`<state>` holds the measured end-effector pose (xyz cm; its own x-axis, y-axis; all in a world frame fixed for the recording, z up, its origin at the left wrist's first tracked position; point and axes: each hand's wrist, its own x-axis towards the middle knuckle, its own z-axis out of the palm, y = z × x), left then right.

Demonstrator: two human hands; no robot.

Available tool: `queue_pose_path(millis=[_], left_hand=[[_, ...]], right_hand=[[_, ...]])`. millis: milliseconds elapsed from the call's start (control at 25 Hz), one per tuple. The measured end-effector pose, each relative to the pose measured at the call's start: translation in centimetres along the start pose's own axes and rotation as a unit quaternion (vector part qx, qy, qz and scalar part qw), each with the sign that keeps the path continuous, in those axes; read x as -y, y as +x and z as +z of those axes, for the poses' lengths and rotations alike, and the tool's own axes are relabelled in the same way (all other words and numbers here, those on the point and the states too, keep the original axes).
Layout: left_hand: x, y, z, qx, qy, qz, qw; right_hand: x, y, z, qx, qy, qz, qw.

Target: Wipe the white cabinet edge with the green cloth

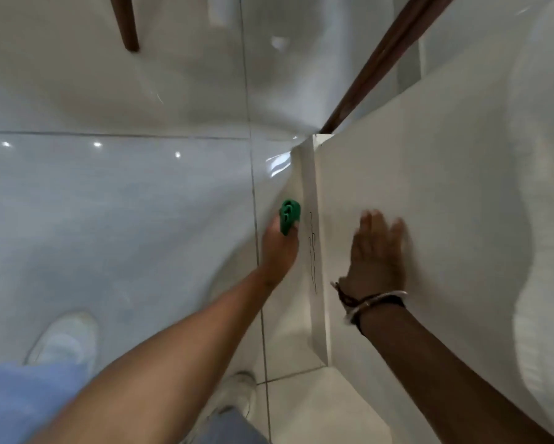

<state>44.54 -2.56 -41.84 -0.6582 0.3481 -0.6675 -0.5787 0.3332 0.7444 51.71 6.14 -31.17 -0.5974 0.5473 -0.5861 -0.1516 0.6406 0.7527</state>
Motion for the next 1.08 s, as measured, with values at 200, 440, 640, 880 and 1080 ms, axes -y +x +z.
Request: queue_pose_path(millis=[200,440,640,880,1080], left_hand=[[2.9,3.1,6.3,0.128,-0.095,-0.08,0.984],[4.2,3.9,7.3,0.109,-0.237,-0.133,0.956],[6.9,0.4,6.9,0.18,-0.252,-0.161,0.937],[8.4,-3.9,6.0,0.209,-0.235,-0.216,0.924],[2.0,3.5,5.5,0.125,-0.235,-0.14,0.954]], right_hand=[[-1.0,0.0,1.1,-0.037,-0.02,-0.007,0.999],[-0.9,0.2,1.4,-0.08,-0.013,-0.005,0.997],[0.6,0.2,1.7,-0.085,-0.044,0.041,0.995],[0.4,-0.5,2.5,-0.09,-0.066,0.055,0.992],[1.8,-0.2,3.0,-0.091,-0.063,0.096,0.989]])
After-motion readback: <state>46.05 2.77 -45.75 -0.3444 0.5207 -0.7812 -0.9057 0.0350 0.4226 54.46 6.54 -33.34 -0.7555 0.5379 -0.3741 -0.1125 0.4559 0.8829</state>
